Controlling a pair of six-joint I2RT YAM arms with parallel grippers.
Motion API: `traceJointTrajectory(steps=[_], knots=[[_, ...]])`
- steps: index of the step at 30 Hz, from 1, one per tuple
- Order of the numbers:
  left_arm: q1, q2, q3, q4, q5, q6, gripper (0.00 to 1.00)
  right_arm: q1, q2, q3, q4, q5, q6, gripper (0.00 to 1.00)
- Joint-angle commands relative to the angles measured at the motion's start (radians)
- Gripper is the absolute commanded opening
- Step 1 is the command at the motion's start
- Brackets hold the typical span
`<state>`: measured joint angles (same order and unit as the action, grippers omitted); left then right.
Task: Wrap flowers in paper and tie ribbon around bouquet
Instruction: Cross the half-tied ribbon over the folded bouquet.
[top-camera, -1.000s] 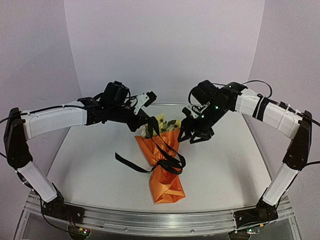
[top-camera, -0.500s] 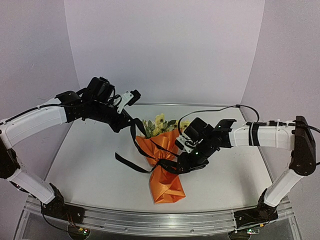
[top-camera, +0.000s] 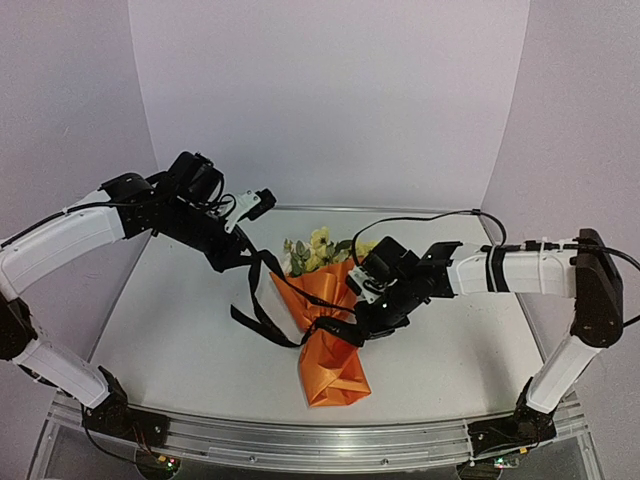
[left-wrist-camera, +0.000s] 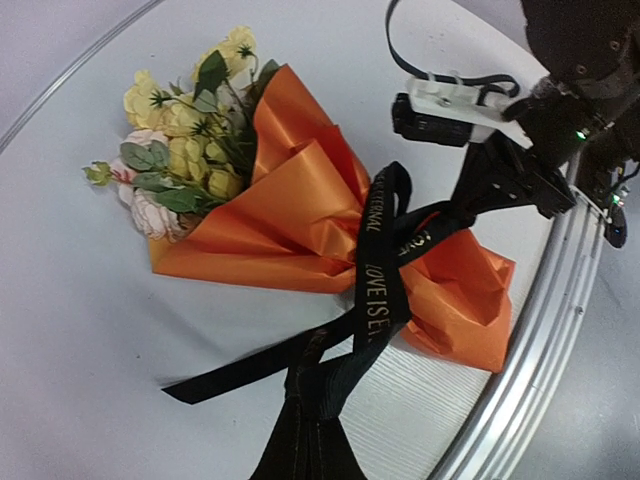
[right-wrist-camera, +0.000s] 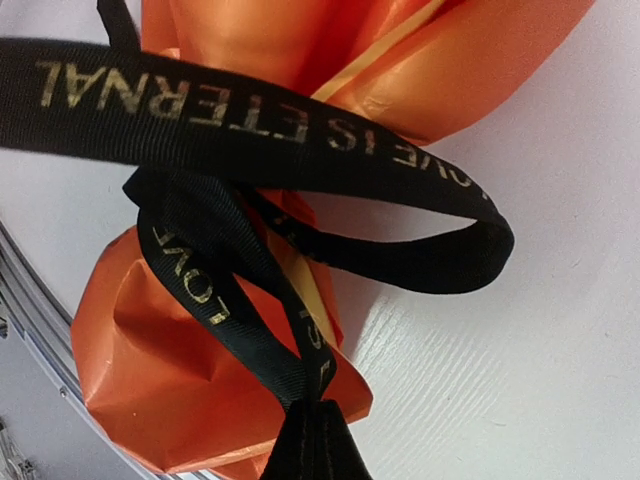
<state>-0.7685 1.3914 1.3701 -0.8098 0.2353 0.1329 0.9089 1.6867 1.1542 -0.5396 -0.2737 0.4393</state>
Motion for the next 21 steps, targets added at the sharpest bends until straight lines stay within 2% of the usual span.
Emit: traceJointTrajectory(steps=[1, 6, 9, 10, 12, 15, 18, 21], knots=[[-0.002, -0.038, 0.056, -0.082, 0.230, 0.011, 0.00, 0.005, -0.041, 0.102, -0.075, 0.044, -0.011, 0.00], [-0.005, -0.022, 0.054, 0.022, 0.561, -0.048, 0.00, -0.003, 0.016, 0.253, -0.214, -0.001, -0.053, 0.00], [-0.023, 0.015, 0.047, 0.147, 0.687, -0.121, 0.00, -0.030, 0.041, 0.308, -0.239, -0.054, -0.054, 0.00], [-0.028, 0.019, 0.030, 0.221, 0.722, -0.184, 0.00, -0.044, 0.048, 0.319, -0.242, -0.076, -0.049, 0.00], [-0.039, 0.021, -0.033, 0.478, 0.755, -0.376, 0.00, -0.075, 0.071, 0.341, -0.244, -0.146, -0.031, 0.00], [-0.082, 0.049, -0.123, 0.876, 0.698, -0.641, 0.00, -0.106, 0.107, 0.393, -0.244, -0.231, -0.012, 0.00], [-0.148, 0.104, -0.183, 1.180, 0.569, -0.845, 0.00, -0.138, 0.146, 0.440, -0.244, -0.288, 0.019, 0.00], [-0.194, 0.124, -0.318, 1.400, 0.325, -0.989, 0.00, -0.155, 0.162, 0.461, -0.244, -0.330, 0.029, 0.00]])
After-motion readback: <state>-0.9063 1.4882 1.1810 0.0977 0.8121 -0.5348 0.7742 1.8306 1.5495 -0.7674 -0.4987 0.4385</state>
